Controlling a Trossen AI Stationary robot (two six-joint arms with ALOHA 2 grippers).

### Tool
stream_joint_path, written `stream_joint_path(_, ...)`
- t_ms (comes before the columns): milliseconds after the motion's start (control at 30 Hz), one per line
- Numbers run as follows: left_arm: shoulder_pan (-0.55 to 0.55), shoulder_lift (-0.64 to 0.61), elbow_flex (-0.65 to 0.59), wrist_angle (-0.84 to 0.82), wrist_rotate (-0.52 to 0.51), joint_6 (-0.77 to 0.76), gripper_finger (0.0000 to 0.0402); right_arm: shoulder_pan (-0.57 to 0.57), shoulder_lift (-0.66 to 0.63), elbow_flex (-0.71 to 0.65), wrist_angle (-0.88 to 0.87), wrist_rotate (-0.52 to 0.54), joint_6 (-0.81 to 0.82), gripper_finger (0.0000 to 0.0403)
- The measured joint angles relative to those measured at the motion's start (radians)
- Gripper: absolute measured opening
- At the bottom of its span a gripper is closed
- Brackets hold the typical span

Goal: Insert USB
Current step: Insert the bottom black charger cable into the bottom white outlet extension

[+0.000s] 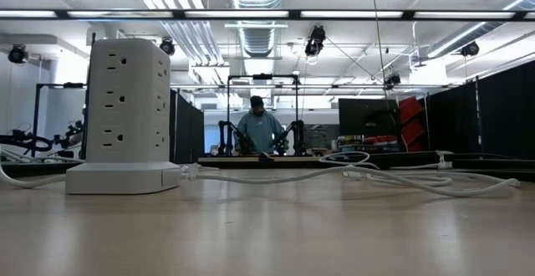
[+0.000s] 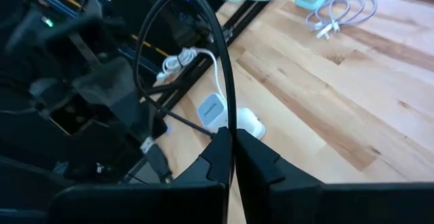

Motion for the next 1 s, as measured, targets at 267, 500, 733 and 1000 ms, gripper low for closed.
stream_joint_path(267,0.002,0.022,0.0,-0.007,0.002,0.187,0.0158,0.0,0.053,-0.001,0.067,-0.046,0.036,0.0)
stream_joint_path(500,0.0,0.041,0.0,-0.005,0.003,0.248,0.019,0.0,0.047,-0.001,0.088,-0.046,0.042,0.0)
stream_joint_path(733,-0.004,0.042,0.0,0.053,0.008,0.297,0.0185,-0.003,0.047,-0.001,0.083,-0.041,0.041,0.0)
stream_joint_path(1000,-0.005,0.043,0.0,0.065,0.046,0.304,0.0125,-0.026,0.05,-0.001,0.081,-0.044,0.036,0.0)
